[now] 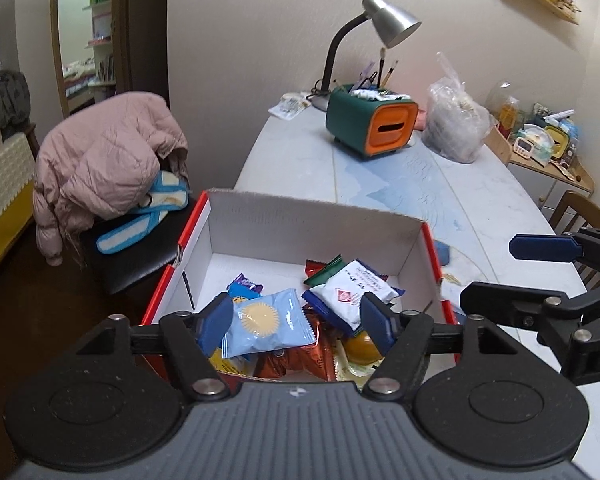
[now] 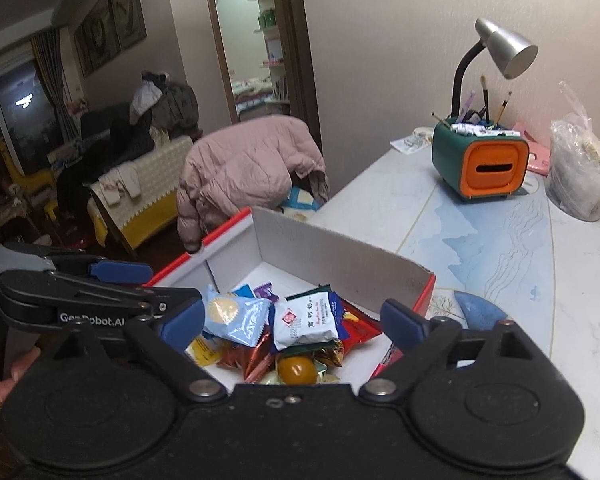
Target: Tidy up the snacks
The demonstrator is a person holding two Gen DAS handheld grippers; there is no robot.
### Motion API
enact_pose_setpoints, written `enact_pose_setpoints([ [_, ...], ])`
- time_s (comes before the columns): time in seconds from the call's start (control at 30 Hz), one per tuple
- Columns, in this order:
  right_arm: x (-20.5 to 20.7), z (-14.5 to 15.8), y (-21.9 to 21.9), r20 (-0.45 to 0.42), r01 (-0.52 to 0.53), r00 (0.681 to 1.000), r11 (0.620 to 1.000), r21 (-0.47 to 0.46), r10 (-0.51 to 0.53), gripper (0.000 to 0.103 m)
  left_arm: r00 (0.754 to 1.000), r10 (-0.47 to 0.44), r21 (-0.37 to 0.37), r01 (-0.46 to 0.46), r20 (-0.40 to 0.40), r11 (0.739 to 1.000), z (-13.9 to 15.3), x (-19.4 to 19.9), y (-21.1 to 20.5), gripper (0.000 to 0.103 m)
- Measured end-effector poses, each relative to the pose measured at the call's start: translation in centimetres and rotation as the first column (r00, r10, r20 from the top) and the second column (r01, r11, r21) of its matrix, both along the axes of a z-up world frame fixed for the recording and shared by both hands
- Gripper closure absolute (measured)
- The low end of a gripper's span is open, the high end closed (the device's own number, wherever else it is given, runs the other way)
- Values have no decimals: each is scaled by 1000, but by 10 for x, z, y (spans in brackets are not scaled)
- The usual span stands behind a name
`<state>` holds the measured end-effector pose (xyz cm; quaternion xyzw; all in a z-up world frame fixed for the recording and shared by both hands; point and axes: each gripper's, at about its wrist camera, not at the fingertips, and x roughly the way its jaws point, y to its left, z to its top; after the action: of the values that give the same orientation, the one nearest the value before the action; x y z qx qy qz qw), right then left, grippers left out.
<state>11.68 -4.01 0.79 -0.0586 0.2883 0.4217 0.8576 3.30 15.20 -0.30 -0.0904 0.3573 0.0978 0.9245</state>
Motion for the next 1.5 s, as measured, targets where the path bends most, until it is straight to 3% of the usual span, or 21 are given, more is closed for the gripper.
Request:
enact_pose_setpoints([
  [0.37, -16, 4, -29, 9, 40, 999, 998, 55, -40, 0, 999, -26, 26, 25, 40, 999, 15, -18, -19, 22],
  [0.63, -27, 1, -48, 5, 87, 996, 991, 103, -88, 0, 997, -53, 27, 51, 56, 998, 20, -24, -29, 8],
  [0.97, -37, 2, -62, 8, 136, 990, 977, 163, -139, 0, 995, -59, 18, 58, 81, 998, 26, -28, -37, 8],
  [1.5, -47, 4, -64, 50, 146, 987, 976, 161, -156, 0, 994, -60, 30, 57, 93, 998, 29, -30, -43, 8],
])
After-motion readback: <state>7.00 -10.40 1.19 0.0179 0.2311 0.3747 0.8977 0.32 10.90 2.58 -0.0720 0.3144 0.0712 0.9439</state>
